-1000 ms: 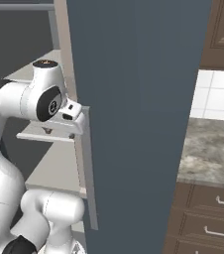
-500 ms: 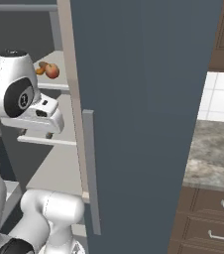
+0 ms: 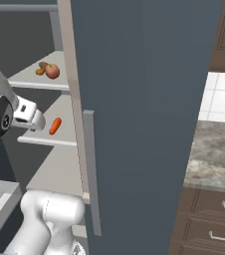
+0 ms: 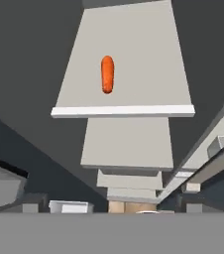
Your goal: Take the peach, carrot, and mushroom from the freezer and place them in the bowl on the counter.
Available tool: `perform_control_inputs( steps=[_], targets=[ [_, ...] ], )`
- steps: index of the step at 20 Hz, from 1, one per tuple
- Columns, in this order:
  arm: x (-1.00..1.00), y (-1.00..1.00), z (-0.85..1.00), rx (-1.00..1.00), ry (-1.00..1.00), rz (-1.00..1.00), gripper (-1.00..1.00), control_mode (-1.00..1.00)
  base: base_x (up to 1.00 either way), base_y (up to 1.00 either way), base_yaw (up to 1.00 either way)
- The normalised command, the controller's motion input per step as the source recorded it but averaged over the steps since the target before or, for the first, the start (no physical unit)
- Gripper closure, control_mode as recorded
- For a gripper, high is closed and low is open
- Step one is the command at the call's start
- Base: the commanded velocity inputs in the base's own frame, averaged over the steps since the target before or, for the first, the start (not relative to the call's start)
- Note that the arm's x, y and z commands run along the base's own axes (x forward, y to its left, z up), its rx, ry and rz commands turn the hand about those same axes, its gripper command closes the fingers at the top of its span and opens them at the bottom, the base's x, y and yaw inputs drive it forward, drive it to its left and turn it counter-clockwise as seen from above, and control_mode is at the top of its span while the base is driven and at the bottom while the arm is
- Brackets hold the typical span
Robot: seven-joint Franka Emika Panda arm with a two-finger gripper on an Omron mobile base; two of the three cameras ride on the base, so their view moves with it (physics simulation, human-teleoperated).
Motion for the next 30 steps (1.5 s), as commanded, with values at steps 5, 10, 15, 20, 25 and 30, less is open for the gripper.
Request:
perform_control_inputs(
  steps=[5,10,15,20,25,30],
  targets=[
    [0.74,0.14,0.00,0.09,-0.07,0.01,-1.00,-1.00,0.00,0.00,0.00],
    [0.85,0.00,-0.05,0.00,0.07,0.00,-1.00,-1.00,0.00,0.00,0.00],
    [0.43,0.00,-0.27,0.00,0.02,0.00,-1.00,-1.00,0.00,0.00,0.00],
    [0.42,0.01,-0.56,0.00,0.04,0.00,-1.00,-1.00,0.00,0.00,0.00],
    [0.55,0.26,-0.38,0.00,0.01,0.00,-1.00,-1.00,0.00,0.00,0.00],
    [0.67,0.36,-0.14,-0.01,0.05,0.00,-1.00,-1.00,0.00,0.00,0.00]
  ],
)
